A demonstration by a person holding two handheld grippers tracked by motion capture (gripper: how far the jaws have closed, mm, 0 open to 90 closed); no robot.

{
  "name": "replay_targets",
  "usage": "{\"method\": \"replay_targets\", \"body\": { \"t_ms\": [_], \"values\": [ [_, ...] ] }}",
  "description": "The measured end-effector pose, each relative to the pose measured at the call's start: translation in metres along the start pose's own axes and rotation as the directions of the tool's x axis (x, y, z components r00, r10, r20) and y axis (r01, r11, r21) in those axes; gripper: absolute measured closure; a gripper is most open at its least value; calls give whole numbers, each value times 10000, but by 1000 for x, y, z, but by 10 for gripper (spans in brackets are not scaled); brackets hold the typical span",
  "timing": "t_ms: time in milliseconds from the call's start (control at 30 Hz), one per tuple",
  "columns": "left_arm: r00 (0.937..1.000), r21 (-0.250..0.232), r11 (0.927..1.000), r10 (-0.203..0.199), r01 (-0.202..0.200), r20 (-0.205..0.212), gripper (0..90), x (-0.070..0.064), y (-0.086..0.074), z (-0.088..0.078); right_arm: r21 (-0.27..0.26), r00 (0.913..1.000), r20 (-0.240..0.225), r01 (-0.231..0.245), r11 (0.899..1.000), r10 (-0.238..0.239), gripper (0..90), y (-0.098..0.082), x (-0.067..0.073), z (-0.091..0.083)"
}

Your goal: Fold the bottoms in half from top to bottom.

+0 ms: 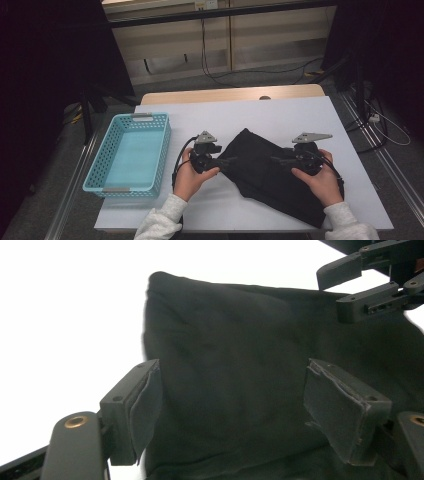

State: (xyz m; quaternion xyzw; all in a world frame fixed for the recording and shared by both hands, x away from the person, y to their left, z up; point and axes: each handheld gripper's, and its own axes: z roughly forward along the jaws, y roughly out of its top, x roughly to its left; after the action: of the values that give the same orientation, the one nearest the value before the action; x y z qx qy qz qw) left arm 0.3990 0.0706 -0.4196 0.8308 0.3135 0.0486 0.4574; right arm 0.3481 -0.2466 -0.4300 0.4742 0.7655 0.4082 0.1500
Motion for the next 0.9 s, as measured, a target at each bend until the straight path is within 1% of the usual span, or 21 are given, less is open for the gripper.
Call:
{"method": "replay_targets", "body": {
  "t_ms": [33, 67, 133, 167, 200, 233, 267, 300, 367, 433, 467, 500, 533, 567, 600, 633, 667, 700, 733, 767, 900],
  "values": [
    [10000, 0, 10000, 0, 0, 0, 238, 0, 0, 0, 42, 10000, 15, -15, 10000, 15, 454, 1, 0, 3],
    [10000, 11, 10000, -72, 72, -47, 238, 1, -1, -2, 42, 10000, 15, -15, 10000, 15, 454, 1, 0, 3],
    [9999, -9, 9999, -115, 115, -99, 236, 4, -2, -3, 191, 9998, 170, 52, 9998, -55, 471, 2, 1, 9],
    [9998, 10, 9999, -146, 146, -163, 236, 6, -4, -5, 439, 9991, 411, 84, 9990, -102, 471, 2, 1, 16],
    [9998, 10, 9999, -146, 146, -163, 235, 6, -4, -5, 439, 9991, 411, 84, 9990, -102, 471, 2, 1, 16],
    [9995, 41, 9998, -174, 175, -252, 234, 8, -5, -7, 603, 9991, 404, 96, 9981, -121, 456, 2, 0, 24],
    [9995, 41, 9998, -174, 175, -252, 233, 8, -5, -7, 603, 9991, 404, 96, 9981, -121, 456, 2, 0, 24],
    [9993, 29, 9998, -211, 212, -305, 231, 9, -6, -8, 647, 9992, 361, 161, 9978, -184, 456, 2, -1, 30],
    [9990, 17, 9997, -249, 250, -376, 228, 11, -7, -9, 670, 9990, 390, 196, 9976, -222, 458, 3, -1, 31],
    [9982, 10, 9996, -294, 295, -531, 218, 14, -8, -12, 584, 9998, 147, 149, 9982, -158, 485, 6, -1, 36],
    [9982, 10, 9996, -294, 295, -531, 217, 14, -8, -12, 584, 9998, 147, 149, 9982, -158, 485, 6, -1, 36],
    [9978, 56, 9995, -306, 310, -591, 217, 16, -10, -13, 776, 9988, 345, 310, 9965, -338, 492, 7, 0, 39],
    [9978, 56, 9995, -306, 310, -591, 215, 16, -10, -13, 884, 9989, 326, 318, 9956, -348, 527, 6, 1, 41],
    [9975, 83, 9995, -310, 316, -632, 215, 17, -10, -14, 884, 9989, 326, 318, 9956, -348, 527, 6, 1, 41],
    [9968, 103, 9994, -334, 342, -725, 212, 19, -11, -14, 1101, 9983, 237, 511, 9926, -540, 565, 4, 2, 46],
    [9965, 144, 9993, -341, 353, -765, 211, 20, -12, -15, 1129, 9982, 228, 517, 9923, -546, 602, 5, 2, 46],
    [9961, 161, 9993, -316, 330, -818, 211, 21, -13, -16, 1129, 9982, 228, 517, 9923, -546, 602, 5, 2, 46],
    [9949, 176, 9992, -353, 371, -949, 208, 22, -14, -17, 1132, 9983, 13, 573, 9919, -578, 697, 5, 3, 46],
    [9946, 202, 9991, -357, 378, -974, 208, 23, -14, -17, 1132, 9983, 13, 573, 9919, -578, 697, 5, 3, 46],
    [9935, 174, 9988, -446, 467, -1052, 208, 26, -16, -18, 1078, 9985, -127, 545, 9927, -534, 793, 5, 2, 46],
    [9924, 285, 9981, -510, 545, -1118, 207, 28, -18, -19, 1055, 9984, -233, 544, 9929, -522, 834, 5, 2, 45]
  ]
}}
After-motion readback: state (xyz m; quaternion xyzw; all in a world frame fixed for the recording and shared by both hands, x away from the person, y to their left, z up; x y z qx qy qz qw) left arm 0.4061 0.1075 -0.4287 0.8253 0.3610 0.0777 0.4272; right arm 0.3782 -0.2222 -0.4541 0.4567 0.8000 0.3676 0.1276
